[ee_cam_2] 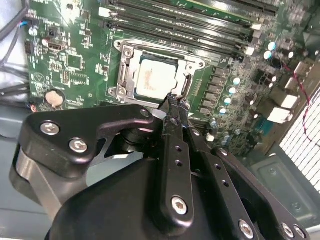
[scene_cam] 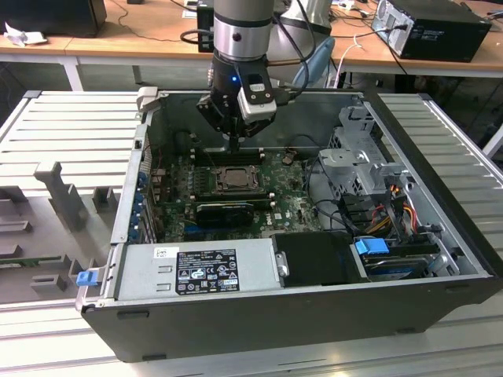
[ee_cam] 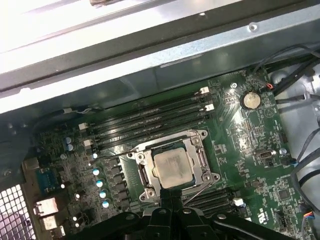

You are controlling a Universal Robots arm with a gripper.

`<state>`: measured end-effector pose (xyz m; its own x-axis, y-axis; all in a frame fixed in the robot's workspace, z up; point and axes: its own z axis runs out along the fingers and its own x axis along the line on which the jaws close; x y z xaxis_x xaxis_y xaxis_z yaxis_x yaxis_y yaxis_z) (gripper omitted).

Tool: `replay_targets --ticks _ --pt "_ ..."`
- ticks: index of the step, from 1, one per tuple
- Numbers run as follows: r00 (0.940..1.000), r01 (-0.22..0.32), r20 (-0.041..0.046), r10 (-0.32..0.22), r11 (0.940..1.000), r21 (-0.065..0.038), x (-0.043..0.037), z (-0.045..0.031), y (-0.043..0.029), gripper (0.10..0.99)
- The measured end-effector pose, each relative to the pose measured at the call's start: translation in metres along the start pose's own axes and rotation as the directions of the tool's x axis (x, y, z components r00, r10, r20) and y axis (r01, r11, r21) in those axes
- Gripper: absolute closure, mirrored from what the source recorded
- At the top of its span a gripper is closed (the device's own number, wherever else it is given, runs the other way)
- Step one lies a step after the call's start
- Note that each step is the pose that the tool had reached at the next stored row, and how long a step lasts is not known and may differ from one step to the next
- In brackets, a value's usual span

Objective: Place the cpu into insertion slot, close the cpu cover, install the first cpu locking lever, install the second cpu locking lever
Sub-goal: 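Install the first cpu locking lever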

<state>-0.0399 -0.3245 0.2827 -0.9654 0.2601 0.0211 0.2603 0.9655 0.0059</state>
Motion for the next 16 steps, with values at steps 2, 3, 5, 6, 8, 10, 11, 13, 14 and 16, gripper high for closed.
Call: replay_targets --ticks 2,3,5,6,8,10,11,13,14,16 --pt "0.9992 0.04 -0.0002 -0.04 0.9992 0.001 0.0 0.0006 0.0 0.98" --pt "0.9976 0.069 -0.0002 -0.069 0.9976 0.001 0.0 0.0011 0.0 0.98" --pt "0.9958 0.091 0.0006 -0.091 0.9958 0.002 0.0001 0.0018 -0.0001 0.98" --pt "0.9954 0.095 0.0016 -0.095 0.9954 0.002 0.0005 0.0021 -0.0002 0.98" --pt "0.9951 0.099 0.0072 -0.099 0.9951 0.001 0.0033 0.0031 -0.001 0.98" --pt "0.9948 0.101 0.0116 -0.101 0.9948 0.0 0.0066 0.005 -0.0018 0.98" --pt "0.9933 0.115 0.0121 -0.115 0.9934 0.0 0.0067 0.0056 -0.0018 0.98" --pt "0.9803 0.197 0.0115 -0.197 0.9804 0.002 0.0067 0.0071 -0.0019 0.98" --pt "0.9716 0.236 0.0115 -0.236 0.9717 0.003 0.0067 0.0076 -0.0019 0.98" --pt "0.9656 0.26 0.0129 -0.26 0.9657 0.003 0.007 0.0082 -0.002 0.98"
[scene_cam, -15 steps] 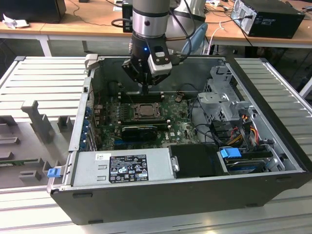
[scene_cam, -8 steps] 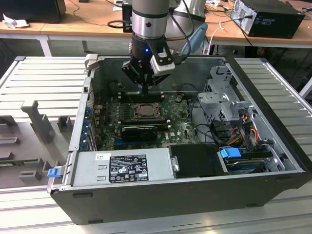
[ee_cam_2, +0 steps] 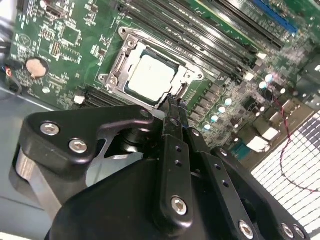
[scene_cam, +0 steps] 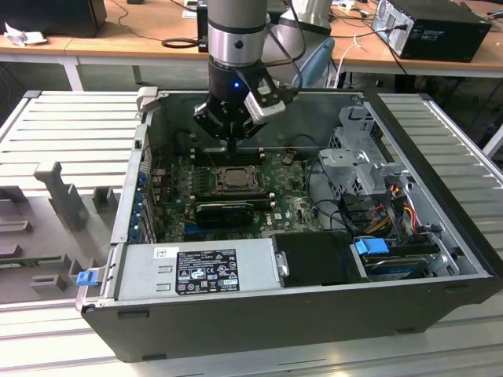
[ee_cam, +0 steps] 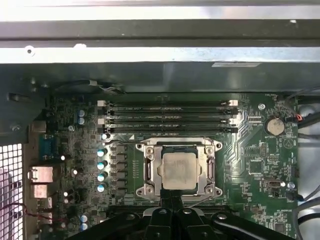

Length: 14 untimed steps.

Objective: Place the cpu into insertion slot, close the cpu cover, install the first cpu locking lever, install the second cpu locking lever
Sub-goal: 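Install the first cpu locking lever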

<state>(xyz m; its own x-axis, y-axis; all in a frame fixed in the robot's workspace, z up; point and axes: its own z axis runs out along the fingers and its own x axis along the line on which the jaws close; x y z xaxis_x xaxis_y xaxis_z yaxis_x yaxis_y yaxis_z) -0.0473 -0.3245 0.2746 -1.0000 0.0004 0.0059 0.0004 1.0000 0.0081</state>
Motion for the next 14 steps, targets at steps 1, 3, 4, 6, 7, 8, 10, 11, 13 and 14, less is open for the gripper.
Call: replay_targets --ticks 1,3,4,6,7,8,10,11,13,14 --pt "1.0 0.002 0.002 -0.002 1.0 0.0 0.0027 0.0004 0.0 0.98" --pt "1.0 0.002 0.007 -0.002 1.0 0.0 0.0101 0.0012 0.0 0.98" --pt "1.0 0.003 0.0088 -0.003 1.0 0.0 0.0133 0.0018 0.0 0.98" --pt "0.9999 0.004 0.0129 -0.004 1.0 0.0 0.026 0.0039 -0.0001 0.98" --pt "0.9999 0.004 0.0135 -0.004 1.0 -0.001 0.0316 0.0047 0.0 0.98" --pt "0.9999 0.005 0.0136 -0.004 1.0 -0.002 0.036 0.005 -0.0001 0.98" --pt "0.9999 0.005 0.0136 -0.004 1.0 -0.005 0.0415 0.0052 -0.0001 0.98" --pt "0.9999 0.005 0.0137 -0.004 1.0 -0.006 0.0428 0.0053 0.0 0.98" --pt "0.9999 0.005 0.0137 -0.004 1.0 -0.007 0.0455 0.0054 -0.0001 0.98" --pt "0.9999 0.005 0.0136 -0.004 1.0 -0.007 0.0483 0.0056 0.0 0.98"
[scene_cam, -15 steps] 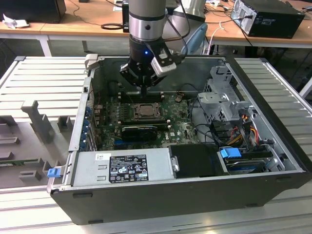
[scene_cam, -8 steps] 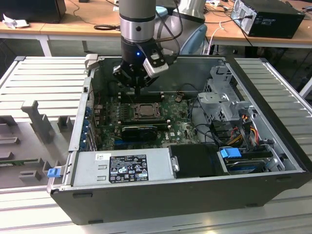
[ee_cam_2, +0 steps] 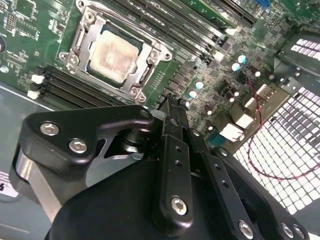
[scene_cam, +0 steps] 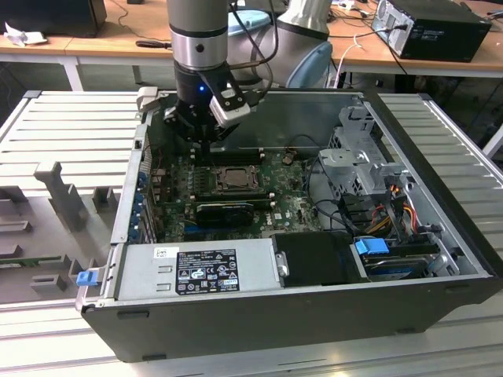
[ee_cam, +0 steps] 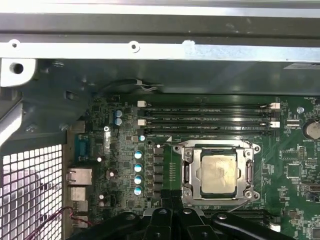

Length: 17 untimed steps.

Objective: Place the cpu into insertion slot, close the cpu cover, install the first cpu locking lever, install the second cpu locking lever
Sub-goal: 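Install the first cpu locking lever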

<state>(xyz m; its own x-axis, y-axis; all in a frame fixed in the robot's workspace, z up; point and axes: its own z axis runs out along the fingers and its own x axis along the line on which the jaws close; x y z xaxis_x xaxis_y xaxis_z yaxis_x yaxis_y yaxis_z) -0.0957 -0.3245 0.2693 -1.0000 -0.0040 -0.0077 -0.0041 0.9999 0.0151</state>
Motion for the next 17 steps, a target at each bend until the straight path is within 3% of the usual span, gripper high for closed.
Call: replay_targets --ticks 7,9,11,17 --pt "1.0 0.0 0.0 0.0 1.0 0.0 0.0126 0.0017 0.0042 0.98" --pt "1.0 0.0 0.0 0.0 1.0 0.0 0.0168 0.0051 0.0166 0.98" --pt "1.0 0.0 0.0001 0.0 1.0 0.0 0.018 0.0091 0.0244 0.98" --pt "1.0 0.001 0.0 -0.001 1.0 -0.002 0.0182 0.0161 0.0375 0.98"
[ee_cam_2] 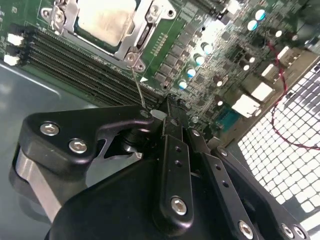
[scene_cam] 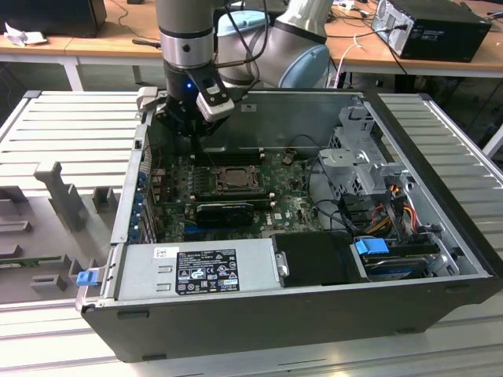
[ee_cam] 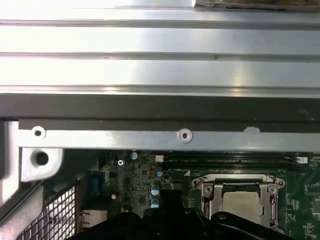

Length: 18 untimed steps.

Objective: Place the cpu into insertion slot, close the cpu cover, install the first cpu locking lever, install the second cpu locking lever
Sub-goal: 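Install the first cpu locking lever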

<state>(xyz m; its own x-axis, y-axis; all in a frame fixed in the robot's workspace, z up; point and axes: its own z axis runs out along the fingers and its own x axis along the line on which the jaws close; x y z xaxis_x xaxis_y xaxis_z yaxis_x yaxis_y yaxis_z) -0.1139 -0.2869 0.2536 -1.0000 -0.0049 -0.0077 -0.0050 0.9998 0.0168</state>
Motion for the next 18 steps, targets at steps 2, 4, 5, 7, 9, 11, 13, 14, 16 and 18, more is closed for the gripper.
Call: replay_targets --ticks 2,4,5,7,9,11,13,14,16,18 --pt "1.0 0.0 0.0 0.0 1.0 0.0 0.0 0.0001 0.0023 0.98" --pt "1.0 0.0 -0.0003 0.0 1.0 0.0 -0.0003 0.0003 0.0046 0.98" --pt "1.0 0.0 -0.0001 0.0 1.0 0.0 -0.002 0.0003 0.0046 0.98" --pt "1.0 0.0 0.0 0.0 1.0 0.0 -0.0061 0.0004 0.0046 0.98" --pt "1.0 0.0 0.0 0.0 1.0 0.0 -0.0135 0.0004 0.0045 0.98" --pt "1.0 0.0 0.0 0.0 1.0 0.0 -0.0218 0.0006 0.0045 0.98" --pt "1.0 0.0 -0.0001 0.0 1.0 0.0 -0.0268 0.0007 0.0045 0.98" --pt "1.0 0.0 0.0 0.0 1.0 0.0 -0.0288 0.0008 0.0045 0.98" --pt "1.0 0.0 0.0 0.0 1.0 0.0 -0.034 0.001 0.0044 0.98" --pt "1.0 0.0 0.0 0.0 1.0 0.0 -0.0378 0.0011 0.0044 0.98"
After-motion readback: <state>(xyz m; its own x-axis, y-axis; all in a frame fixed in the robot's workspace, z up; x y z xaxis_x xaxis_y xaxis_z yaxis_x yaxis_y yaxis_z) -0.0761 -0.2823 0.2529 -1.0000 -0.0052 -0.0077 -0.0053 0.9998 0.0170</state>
